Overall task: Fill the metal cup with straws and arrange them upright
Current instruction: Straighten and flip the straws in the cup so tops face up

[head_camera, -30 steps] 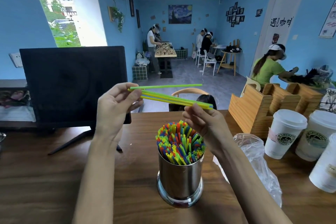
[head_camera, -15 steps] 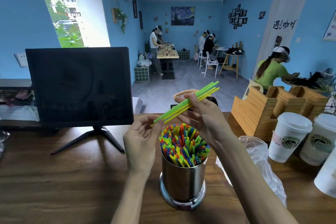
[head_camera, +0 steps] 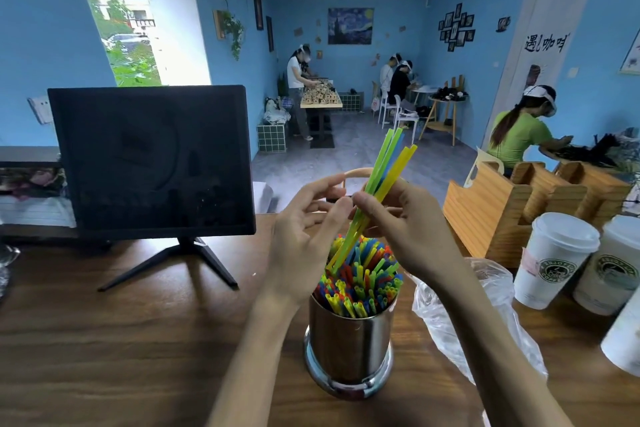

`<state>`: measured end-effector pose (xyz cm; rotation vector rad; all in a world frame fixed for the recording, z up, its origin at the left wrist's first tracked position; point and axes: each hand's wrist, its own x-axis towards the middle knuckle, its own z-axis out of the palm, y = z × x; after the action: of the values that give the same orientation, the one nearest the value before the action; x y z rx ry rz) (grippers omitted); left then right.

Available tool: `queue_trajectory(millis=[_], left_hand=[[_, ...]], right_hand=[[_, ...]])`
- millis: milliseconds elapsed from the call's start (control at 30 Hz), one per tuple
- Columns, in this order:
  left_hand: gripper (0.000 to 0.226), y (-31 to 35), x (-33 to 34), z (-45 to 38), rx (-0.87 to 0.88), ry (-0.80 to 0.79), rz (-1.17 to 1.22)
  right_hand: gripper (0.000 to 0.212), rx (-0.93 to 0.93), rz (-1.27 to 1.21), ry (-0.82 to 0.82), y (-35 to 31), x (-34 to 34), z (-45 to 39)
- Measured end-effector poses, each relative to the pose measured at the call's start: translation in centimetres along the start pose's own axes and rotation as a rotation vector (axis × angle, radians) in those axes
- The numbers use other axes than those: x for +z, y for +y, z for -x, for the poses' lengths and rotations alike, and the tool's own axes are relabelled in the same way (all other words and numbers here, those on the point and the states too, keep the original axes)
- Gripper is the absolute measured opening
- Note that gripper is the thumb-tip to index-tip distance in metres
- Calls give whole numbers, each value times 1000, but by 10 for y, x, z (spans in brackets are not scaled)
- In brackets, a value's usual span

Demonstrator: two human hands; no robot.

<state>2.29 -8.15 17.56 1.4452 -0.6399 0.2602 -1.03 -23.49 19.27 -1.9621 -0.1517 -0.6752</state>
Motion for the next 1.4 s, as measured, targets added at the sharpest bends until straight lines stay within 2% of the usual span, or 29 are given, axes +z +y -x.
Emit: queue_trajectory(millis=[167,367,533,667,733,867,933,1033,1167,1400], left_hand=[[43,15,5,-10,29,-49,53],[37,19,10,-14,-23,-119,84],[30,15,11,-23,-70,-101,22],[27,4,11,-25,-125,-54,30],[25,2,10,-25,-166,-88,66],[22,1,6,-30,-242,-151,220],[25,1,5,-31,-234,-157,223],[25,-3,4,-30,-213,-139,195],[24,-11,5,-28,-202,-132,143],[22,-11,3,-23,-149,-176,75]], right_hand=[[32,-52,-81,91,-4,-3,3],[39,-40,34,-76,-3,-6,0],[30,-109,264,-149,8,-4,-2],[33,-98,265,-230,14,-1,0],[35,-95,256,-263,15,-1,1],[25,-27,116,-284,15,-4,2],[34,-3,101,-213,14,-6,-2],[32,39,101,-160,18,-6,-8],[27,-7,187,-214,24,2,-3],[37,-92,376,-334,36,14,8]])
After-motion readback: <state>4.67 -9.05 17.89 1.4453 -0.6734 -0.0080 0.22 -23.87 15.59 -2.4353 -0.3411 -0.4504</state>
